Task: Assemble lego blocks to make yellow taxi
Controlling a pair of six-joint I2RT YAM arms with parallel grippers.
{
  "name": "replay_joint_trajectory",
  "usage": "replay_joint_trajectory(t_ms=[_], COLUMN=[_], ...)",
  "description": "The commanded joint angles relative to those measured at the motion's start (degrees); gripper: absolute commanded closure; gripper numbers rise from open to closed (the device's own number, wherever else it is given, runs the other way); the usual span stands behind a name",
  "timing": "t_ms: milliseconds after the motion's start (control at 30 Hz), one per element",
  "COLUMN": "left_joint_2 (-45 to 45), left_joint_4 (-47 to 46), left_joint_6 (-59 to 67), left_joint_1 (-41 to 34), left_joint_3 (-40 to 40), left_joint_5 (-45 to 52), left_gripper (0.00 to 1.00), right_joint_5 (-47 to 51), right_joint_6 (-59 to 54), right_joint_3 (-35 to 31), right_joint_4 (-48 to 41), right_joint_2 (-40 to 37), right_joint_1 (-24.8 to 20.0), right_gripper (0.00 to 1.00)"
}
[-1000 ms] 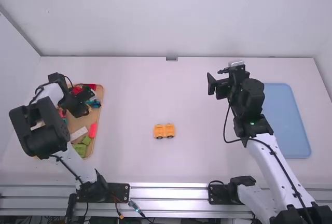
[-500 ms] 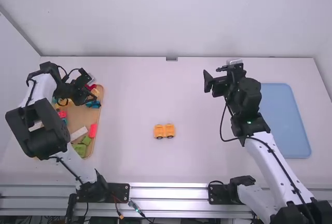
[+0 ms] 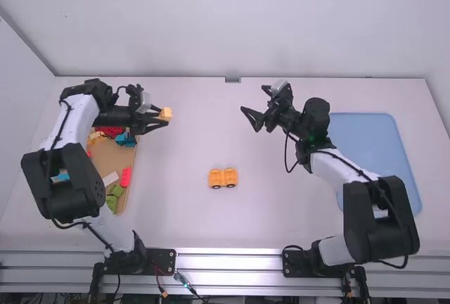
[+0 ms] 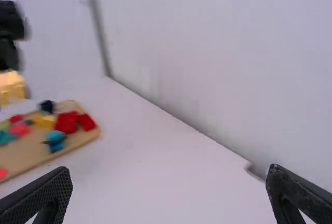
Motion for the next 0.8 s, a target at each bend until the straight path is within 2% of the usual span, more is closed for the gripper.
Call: replay_joint_trajectory(t_ms=[0,100,233,333,533,700,767], left_joint_2=[-0.48,-0.48,-0.48,-0.48,-0.46,-0.46,-0.46], left_joint_4=[0.87,4.35,10.4,14.51,28.39,39.17,42.34], left_joint_6=[4.24,2.82,-2.62,-7.04,-21.97,-33.75,-36.06], left_joint_1=[-4.2,-8.44,-12.5,-15.3,-20.57,-21.86,-22.16], left_joint_3=[-1.6,-2.69,-3.39,-3.52,-3.93,-5.92,-7.08], left_joint_5=[7.5,9.14,9.75,10.47,10.54,10.73,10.8], left_gripper=[0.87,0.86,0.89,0.9,0.92,0.92,0.91], right_joint_5=[-14.95,-19.91,-22.08,-21.88,-21.88,-21.86,-21.97], right_joint_6=[7.52,12.68,15.21,14.21,11.15,9.11,9.62], right_joint_3=[1.73,1.73,1.73,1.73,1.81,1.95,2.62], right_joint_4=[6.19,14.14,18.01,17.99,20.15,20.9,20.96], right_joint_2=[3.5,7.04,9.05,9.27,9.27,9.27,9.27], right_joint_1=[-1.6,-2.36,-1.86,-0.66,3.58,4.17,3.8], right_gripper=[0.01,0.01,0.01,0.01,0.01,0.0,0.05])
